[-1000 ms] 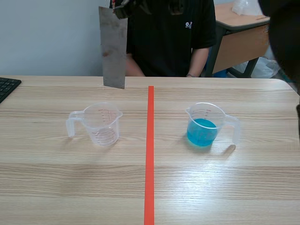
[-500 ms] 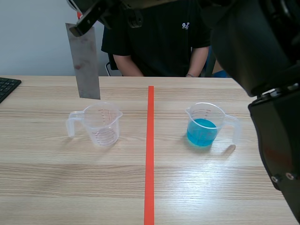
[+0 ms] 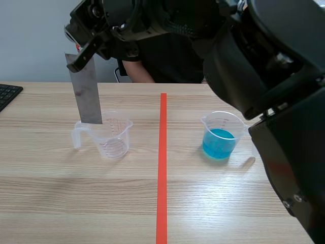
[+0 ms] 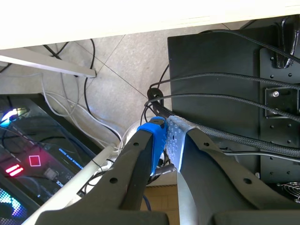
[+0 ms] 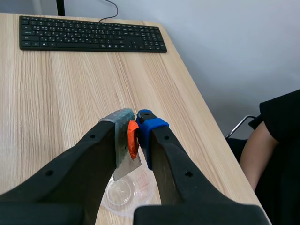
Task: Do the redox reaction experiment.
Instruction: 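Put the plate into the left beaker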
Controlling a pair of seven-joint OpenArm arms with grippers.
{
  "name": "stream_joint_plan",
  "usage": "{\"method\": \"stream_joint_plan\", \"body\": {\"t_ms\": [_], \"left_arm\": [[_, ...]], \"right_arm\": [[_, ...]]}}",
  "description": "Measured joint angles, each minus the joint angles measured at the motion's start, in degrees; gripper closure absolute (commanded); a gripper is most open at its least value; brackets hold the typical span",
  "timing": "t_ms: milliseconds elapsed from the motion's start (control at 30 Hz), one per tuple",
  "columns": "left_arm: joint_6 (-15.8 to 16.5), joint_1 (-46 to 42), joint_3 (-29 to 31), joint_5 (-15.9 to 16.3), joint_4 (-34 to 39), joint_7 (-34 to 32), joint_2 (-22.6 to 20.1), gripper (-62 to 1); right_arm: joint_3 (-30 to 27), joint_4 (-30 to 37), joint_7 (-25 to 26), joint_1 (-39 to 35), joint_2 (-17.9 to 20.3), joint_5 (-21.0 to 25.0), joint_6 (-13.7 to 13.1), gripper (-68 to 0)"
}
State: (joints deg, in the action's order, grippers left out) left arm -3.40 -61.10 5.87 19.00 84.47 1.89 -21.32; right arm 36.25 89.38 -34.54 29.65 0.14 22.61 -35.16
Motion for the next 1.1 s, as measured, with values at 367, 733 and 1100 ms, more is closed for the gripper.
{"method": "stream_joint_plan", "body": {"t_ms": [367,733,1100], "left_arm": [[0.0,0.0,0.0,0.0,0.0,0.0,0.0,-17.6],[0.0,0.0,0.0,0.0,0.0,0.0,0.0,-36.5],[0.0,0.0,0.0,0.0,0.0,0.0,0.0,-54.8]], "right_arm": [[0.0,-6.3,5.4,0.0,0.0,-5.2,0.4,-1.5],[0.0,-12.0,12.1,0.0,0.0,-8.9,0.9,-1.5],[0.2,-19.8,20.7,0.0,0.0,-15.1,1.1,-1.5]]}}
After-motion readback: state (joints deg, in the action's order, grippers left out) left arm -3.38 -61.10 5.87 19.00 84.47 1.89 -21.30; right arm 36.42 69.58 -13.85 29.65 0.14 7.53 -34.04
